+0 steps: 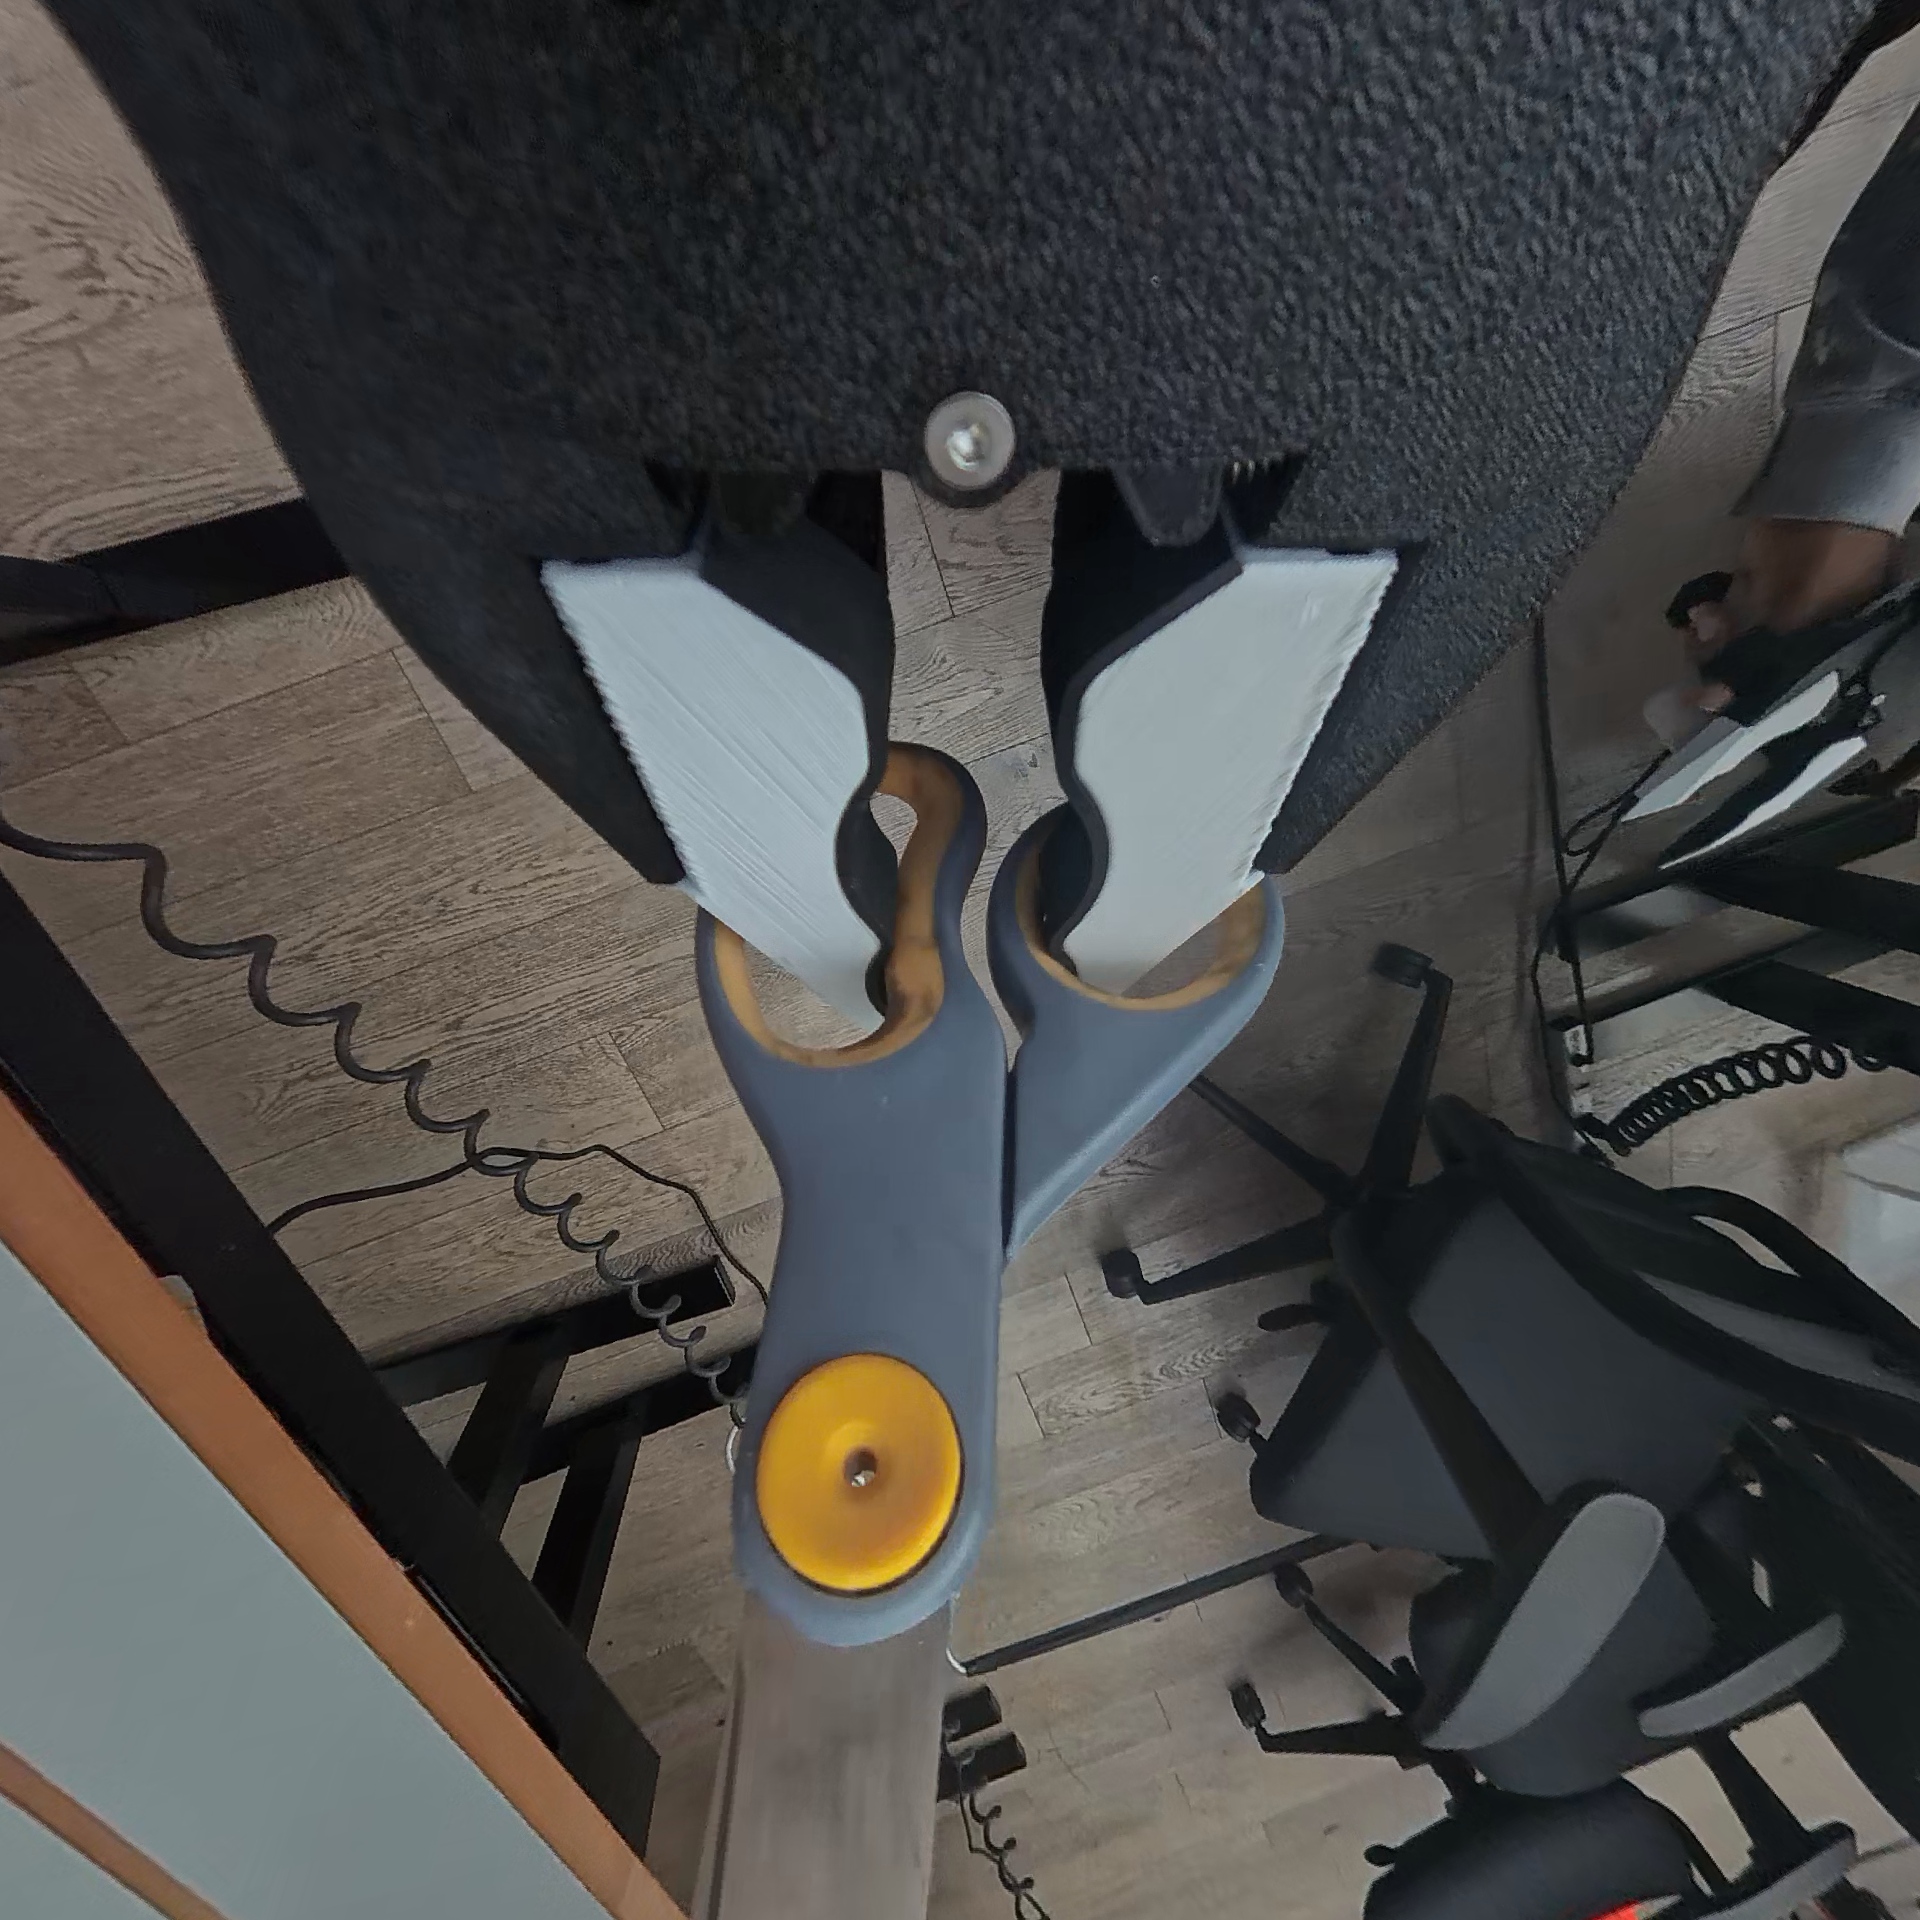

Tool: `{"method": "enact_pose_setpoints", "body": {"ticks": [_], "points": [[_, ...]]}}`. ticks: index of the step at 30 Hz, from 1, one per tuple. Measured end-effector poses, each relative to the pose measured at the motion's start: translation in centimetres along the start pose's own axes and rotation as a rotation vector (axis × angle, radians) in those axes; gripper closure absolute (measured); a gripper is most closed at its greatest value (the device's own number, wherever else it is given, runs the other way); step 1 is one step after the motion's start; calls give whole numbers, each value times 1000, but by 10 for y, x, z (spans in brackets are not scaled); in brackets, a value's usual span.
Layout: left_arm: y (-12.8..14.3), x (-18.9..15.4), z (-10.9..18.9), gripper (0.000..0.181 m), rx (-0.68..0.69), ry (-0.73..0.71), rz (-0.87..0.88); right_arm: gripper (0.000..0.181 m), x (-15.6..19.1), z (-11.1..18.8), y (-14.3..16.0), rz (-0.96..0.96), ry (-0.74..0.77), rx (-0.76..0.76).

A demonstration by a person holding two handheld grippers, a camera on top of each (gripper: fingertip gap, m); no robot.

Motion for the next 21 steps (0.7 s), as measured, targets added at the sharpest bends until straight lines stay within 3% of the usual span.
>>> {"method": "enact_pose_setpoints", "body": {"ticks": [6,10,12,16,21], "points": [[19,1,-1,124,10,-2,-15,161,-15,-3,6,1,12,6],[28,-4,-22,124,31,21,-32,161,-29,2,7,-9,15,-38],[20,-19,-39,128,40,71,-49,161,-40,9,7,-22,12,-58],[-16,-88,-93,129,52,282,-98,161,-78,30,12,-73,19,-99],[-76,-215,-179,126,-1,513,-192,161,-155,70,22,-152,73,-122]]}}
Point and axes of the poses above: each gripper's, where its closed fingertips meet, z back along the fingers, y out of its underside, x = y × z across the jaws, the point moved 3 cm from there along z, back along the fingers, and after that the axes turned 8 degrees about x, right-handed, at the moved point
